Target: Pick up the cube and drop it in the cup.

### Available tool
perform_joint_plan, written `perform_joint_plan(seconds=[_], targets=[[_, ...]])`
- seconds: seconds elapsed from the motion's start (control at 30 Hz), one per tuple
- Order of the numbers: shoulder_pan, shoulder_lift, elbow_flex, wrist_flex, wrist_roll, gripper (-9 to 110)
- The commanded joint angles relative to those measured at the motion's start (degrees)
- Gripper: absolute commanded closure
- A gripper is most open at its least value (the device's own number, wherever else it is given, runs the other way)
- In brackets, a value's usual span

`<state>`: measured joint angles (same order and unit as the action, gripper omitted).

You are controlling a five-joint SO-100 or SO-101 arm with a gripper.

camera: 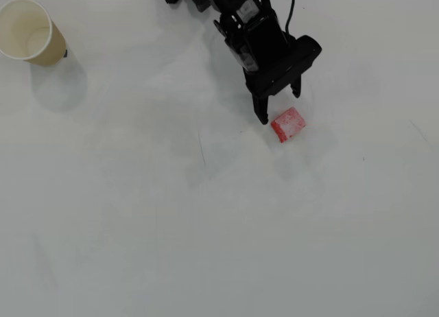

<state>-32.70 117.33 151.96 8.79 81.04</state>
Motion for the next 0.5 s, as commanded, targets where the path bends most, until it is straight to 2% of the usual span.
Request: perform_joint_plan(seconds=[0.0,0.47], targets=[[0.26,-1.58,-9.58,-3.08,-0.7,71],[1.05,-12.48,-15.21,-7.82,-0.79,71]])
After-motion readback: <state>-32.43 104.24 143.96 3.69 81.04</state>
